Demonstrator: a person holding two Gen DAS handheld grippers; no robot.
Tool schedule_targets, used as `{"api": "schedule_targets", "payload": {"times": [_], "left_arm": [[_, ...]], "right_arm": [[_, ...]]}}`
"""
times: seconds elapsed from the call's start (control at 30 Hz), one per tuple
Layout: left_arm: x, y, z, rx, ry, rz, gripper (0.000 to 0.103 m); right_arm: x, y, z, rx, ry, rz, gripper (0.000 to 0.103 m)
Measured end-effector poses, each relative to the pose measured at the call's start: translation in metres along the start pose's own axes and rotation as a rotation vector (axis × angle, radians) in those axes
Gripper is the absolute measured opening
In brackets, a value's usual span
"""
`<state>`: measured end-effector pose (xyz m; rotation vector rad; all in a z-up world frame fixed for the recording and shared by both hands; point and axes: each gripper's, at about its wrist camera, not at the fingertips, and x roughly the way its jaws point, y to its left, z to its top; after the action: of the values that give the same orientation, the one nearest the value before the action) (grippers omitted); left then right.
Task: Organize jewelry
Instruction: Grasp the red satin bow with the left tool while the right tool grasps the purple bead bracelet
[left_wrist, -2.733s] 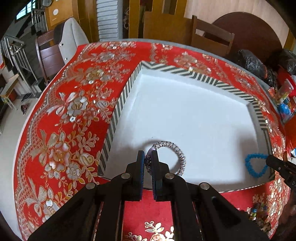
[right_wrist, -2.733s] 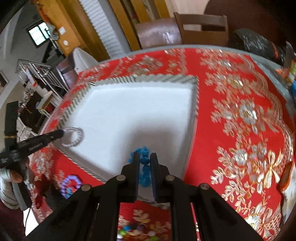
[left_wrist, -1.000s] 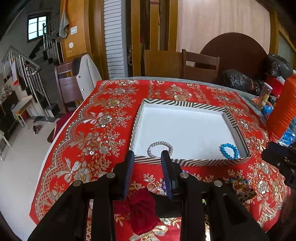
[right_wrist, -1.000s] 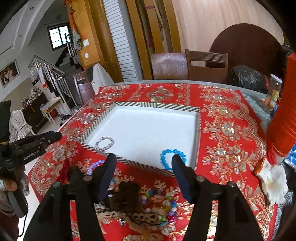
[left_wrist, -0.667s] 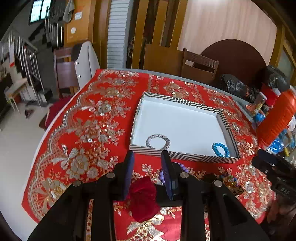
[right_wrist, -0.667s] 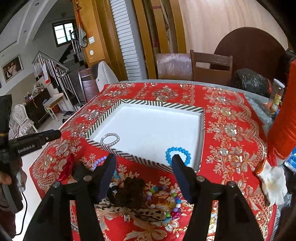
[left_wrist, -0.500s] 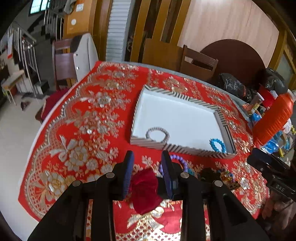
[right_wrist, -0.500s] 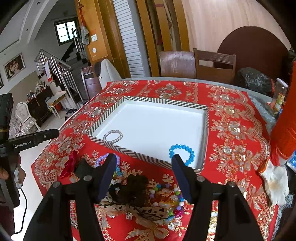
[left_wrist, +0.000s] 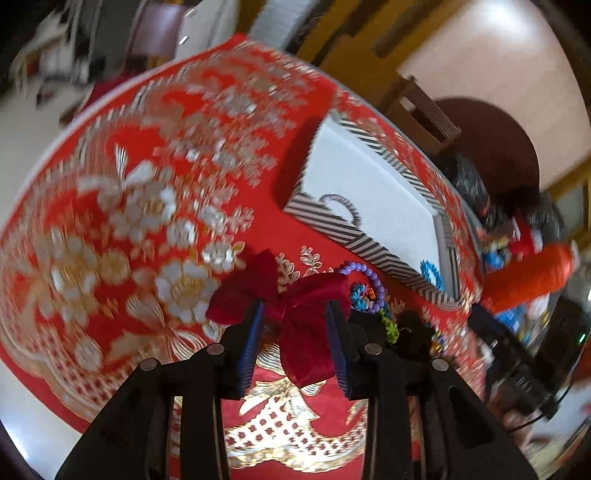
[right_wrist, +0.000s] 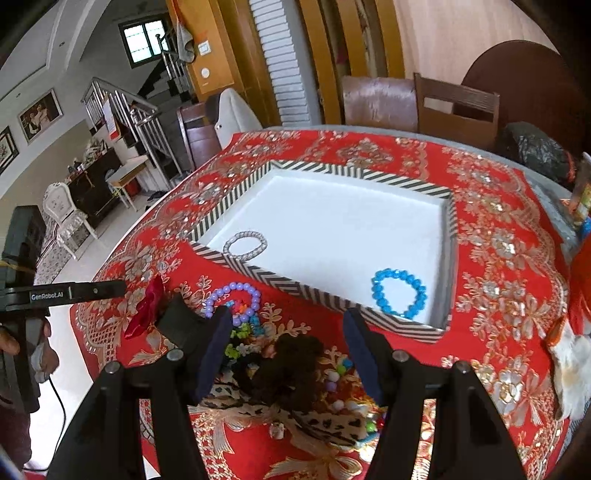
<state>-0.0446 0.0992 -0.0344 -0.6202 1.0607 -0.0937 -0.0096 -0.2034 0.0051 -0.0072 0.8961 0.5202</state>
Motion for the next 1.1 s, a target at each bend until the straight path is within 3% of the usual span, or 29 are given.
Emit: {"api": "schedule_targets", "payload": {"times": [0.13,0.5,0.67,0.73,0.83,0.9,1.1], "left_arm": [[0.006,0.009,-0.001,-0.107,-0.007,-0.031,0.045],[0.022,0.019,-0.003,-0.255,-0.027,-0.064,0.046],[0.032,0.020,-0.001,-0.278,-0.011,-0.064,0.048],[0.035,0.020,0.000,-0.286,-0.011,-0.068,0.056],[0.044,0.016,-0.002,-0.274,0.025,-0.068,0.061],[0.053,0.015,-0.004,-0.284,0.064,-0.077,0.063],[0.053,0.016,0.005,-0.299,0.079,-0.088,0.063]], "right_arm": [[0.022,0.008,0.005,-0.029,0.064,0.041,0.065],[0.078,0.022,0.009,-0.097,0.166,0.045,0.065],[0.096,0.022,0.012,-0.098,0.199,0.058,0.065],[0.103,0.023,0.012,-0.103,0.207,0.056,0.065],[0.109,0.024,0.011,-0.115,0.210,0.041,0.065],[0.115,0.024,0.011,-0.115,0.214,0.036,0.065],[0.124,0.030,0.013,-0.113,0.207,0.028,0.059]]}}
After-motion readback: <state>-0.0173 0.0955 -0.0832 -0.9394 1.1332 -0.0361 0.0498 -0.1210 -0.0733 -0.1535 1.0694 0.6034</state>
